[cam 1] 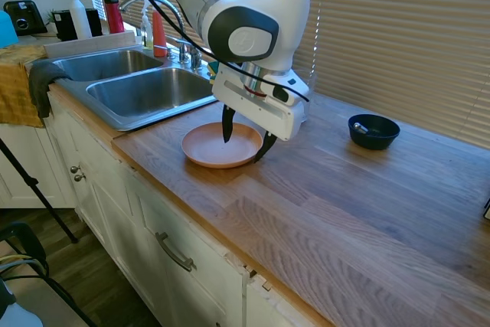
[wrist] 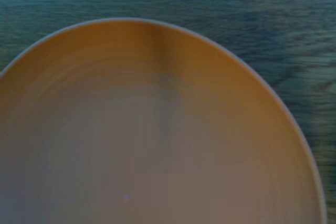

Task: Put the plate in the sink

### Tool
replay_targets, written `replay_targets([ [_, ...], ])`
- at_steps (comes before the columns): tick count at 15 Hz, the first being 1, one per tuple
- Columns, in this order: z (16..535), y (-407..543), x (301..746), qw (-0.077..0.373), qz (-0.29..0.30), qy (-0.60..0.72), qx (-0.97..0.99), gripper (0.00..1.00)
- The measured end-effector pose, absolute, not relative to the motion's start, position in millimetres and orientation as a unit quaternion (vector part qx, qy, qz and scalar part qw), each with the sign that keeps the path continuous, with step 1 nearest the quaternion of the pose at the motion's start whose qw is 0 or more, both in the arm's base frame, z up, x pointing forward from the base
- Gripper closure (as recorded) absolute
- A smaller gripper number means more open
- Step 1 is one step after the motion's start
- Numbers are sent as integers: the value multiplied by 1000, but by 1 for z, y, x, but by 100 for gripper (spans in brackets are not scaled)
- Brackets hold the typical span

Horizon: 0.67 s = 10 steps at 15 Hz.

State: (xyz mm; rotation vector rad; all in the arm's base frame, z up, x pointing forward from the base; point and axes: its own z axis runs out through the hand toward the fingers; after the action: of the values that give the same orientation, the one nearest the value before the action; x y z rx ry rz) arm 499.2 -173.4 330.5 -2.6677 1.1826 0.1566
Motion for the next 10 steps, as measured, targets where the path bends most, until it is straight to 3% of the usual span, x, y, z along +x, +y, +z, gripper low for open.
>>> replay_targets([
  [1, 328, -171, 500, 110, 55, 398, -909, 0],
  [2, 326, -169, 501, 110, 57, 396, -910, 100],
  [10, 318, -167, 507, 122, 71, 385, -912, 100],
])
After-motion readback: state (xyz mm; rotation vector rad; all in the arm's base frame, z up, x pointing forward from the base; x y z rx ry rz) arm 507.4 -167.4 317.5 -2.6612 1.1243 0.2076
